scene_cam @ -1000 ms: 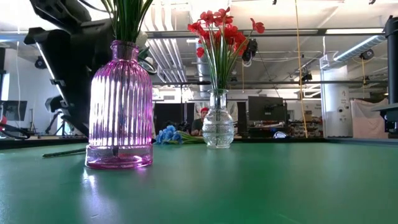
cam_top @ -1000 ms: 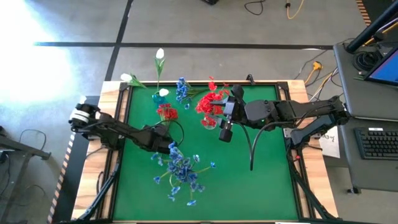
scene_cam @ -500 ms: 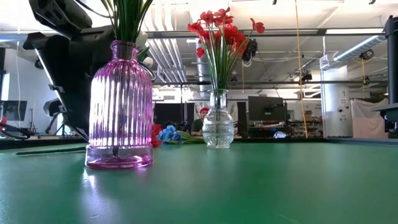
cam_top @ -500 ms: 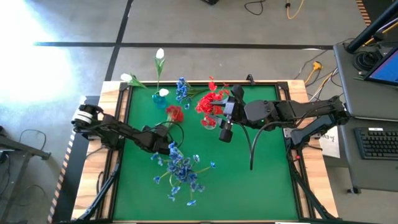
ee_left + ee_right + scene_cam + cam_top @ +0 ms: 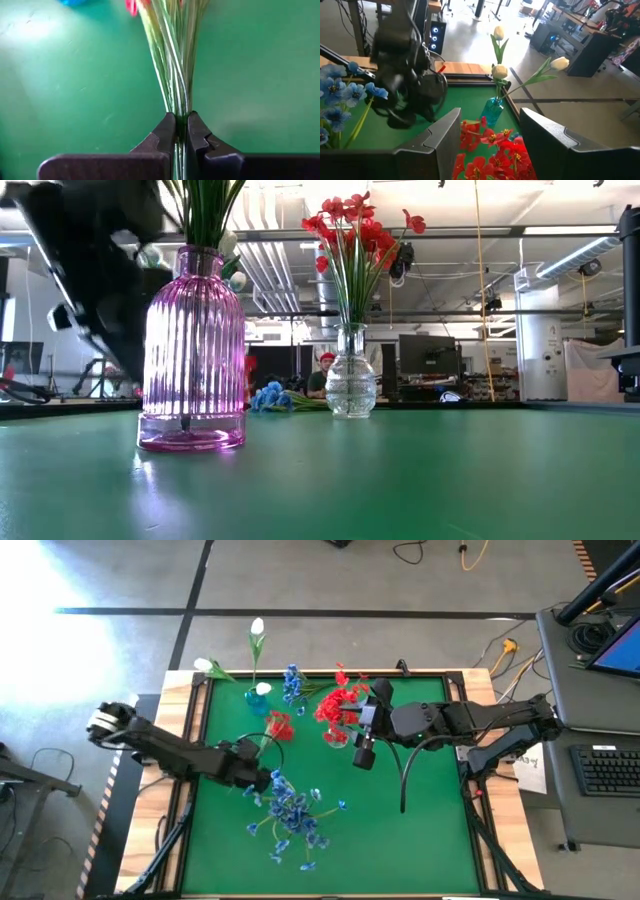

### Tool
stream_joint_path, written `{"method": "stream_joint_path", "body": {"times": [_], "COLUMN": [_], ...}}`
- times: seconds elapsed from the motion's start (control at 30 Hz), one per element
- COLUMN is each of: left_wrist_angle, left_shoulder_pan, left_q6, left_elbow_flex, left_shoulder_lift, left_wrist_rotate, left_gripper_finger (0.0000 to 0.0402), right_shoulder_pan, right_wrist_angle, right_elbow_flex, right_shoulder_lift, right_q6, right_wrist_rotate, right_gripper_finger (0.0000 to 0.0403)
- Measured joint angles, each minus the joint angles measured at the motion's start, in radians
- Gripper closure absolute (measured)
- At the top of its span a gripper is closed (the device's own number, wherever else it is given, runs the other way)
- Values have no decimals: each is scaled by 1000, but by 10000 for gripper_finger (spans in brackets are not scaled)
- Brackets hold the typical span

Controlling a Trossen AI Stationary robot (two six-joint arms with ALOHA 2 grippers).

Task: Sort flowers into vase by color
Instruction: Put the red flowers into the transparent vase

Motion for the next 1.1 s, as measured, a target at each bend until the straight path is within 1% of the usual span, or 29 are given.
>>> {"method": "stream_joint_path", "body": {"times": [0.13,0.23,0.3,0.5,0.63,0.83,0.93,1.03,1.1], "left_wrist_angle": [1,-1,-8,-12,-14,38,81,168,268], "left_shoulder_pan": [-50,-81,-99,-124,-124,-124,-124,-124,-124], "left_q6": [43,110,144,242,322,559,693,853,976], "left_elbow_flex": [0,0,1,33,83,185,242,289,302], "left_shoulder_lift": [-144,-236,-289,-431,-503,-545,-546,-545,-545], "left_wrist_rotate": [47,101,109,115,62,45,16,-6,-6], "left_gripper_finger": [401,402,402,401,401,401,401,401,401], "right_shoulder_pan": [0,0,0,0,0,0,0,0,0], "right_wrist_angle": [0,0,0,0,0,0,1,9,14], "right_elbow_flex": [0,0,0,0,0,0,0,0,0], "right_shoulder_lift": [0,0,0,0,0,0,9,28,40], "right_q6": [0,-1,-1,-3,-3,-9,-21,-44,-59], "right_wrist_rotate": [0,0,0,0,0,0,0,-1,-2], "right_gripper_finger": [209,209,209,209,209,209,209,209,209]}}
